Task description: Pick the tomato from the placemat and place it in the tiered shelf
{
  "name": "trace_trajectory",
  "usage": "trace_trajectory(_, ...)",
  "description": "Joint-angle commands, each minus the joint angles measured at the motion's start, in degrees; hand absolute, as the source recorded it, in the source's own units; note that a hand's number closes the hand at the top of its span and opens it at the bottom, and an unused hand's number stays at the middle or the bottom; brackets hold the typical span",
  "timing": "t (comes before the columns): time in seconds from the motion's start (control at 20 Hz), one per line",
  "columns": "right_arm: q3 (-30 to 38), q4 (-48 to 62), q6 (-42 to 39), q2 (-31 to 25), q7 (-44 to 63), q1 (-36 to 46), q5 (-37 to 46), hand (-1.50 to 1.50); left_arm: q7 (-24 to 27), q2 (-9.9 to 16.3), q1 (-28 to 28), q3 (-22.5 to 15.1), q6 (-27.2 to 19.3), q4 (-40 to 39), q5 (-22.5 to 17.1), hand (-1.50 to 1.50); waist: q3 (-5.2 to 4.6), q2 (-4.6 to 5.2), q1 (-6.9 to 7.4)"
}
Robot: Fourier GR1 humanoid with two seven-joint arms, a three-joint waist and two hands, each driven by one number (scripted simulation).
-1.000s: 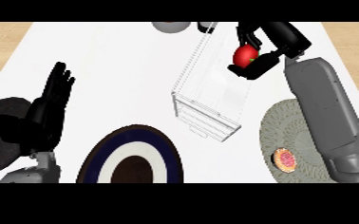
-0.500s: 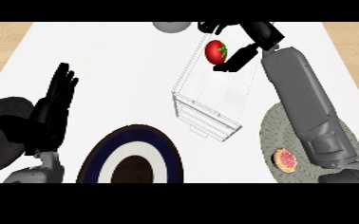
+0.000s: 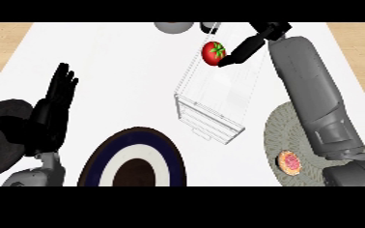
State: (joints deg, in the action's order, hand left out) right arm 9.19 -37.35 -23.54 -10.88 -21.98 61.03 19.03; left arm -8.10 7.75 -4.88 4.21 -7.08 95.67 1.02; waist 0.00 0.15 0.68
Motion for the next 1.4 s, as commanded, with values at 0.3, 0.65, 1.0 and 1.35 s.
trace_trajectory(0.3, 11.8, 6.4, -4.6, -12.3, 6.0, 4.9, -9.1, -1.50, 0.3, 1.2, -0.9, 1.6, 2.4, -1.0, -2.2, 0.00, -0.01, 0.20, 0.13)
trace_trajectory(0.65, 14.7, 17.6, -11.7, -25.8, 6.1, 7.5, -9.0, -1.50, -0.2, -1.5, -1.6, -1.7, -0.5, -0.4, 1.5, 0.00, 0.08, 1.05, 1.76)
trace_trajectory(1.0, 14.3, 22.3, -15.4, -30.8, 0.3, 7.2, -7.1, -1.50, 0.8, -2.1, -2.5, -2.4, -0.1, -1.5, 1.6, 0.00, 0.17, 1.73, 3.23)
trace_trajectory(1.35, 13.6, 23.7, -21.2, -35.3, -4.0, 5.0, -6.1, -1.50, -0.9, -1.1, -3.7, -1.6, 0.3, -0.2, 1.0, 0.00, 0.28, 2.06, 3.83)
